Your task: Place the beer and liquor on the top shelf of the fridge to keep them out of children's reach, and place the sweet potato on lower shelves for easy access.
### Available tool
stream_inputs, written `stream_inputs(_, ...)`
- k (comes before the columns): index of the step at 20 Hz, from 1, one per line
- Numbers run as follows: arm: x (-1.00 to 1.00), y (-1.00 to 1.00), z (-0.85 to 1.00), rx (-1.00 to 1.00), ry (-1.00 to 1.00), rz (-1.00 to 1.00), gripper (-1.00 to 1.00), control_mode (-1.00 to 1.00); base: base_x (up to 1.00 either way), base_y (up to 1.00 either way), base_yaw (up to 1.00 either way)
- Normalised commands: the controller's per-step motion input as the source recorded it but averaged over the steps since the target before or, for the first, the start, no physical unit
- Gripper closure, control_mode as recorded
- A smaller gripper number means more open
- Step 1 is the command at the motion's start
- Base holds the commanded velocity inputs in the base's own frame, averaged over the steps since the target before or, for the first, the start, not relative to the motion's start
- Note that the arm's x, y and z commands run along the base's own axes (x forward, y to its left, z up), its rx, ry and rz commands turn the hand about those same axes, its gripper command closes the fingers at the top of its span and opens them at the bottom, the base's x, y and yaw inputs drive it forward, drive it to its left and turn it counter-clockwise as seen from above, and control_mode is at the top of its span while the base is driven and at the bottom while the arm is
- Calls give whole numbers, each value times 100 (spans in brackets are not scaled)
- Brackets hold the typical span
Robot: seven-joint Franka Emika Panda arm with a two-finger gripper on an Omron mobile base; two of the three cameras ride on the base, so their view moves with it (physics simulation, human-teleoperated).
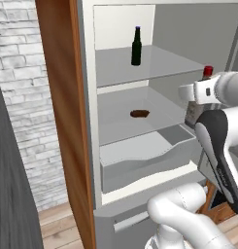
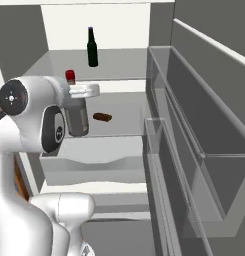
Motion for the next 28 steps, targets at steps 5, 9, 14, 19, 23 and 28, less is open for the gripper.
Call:
stream_inputs(5,43,0,68,0,-10,0,100,-100,0,0,0)
stream_inputs(9,57,0,55,0,-5,0,100,-100,0,0,0)
stream_inputs(14,60,-4,44,0,0,0,100,-100,0,0,0)
stream_inputs(19,66,-15,17,0,0,0,100,-100,0,0,0)
stream_inputs(23,73,-20,0,0,2,0,100,-100,0,0,0)
stream_inputs(28,80,-16,-2,0,4,0,100,-100,0,0,0)
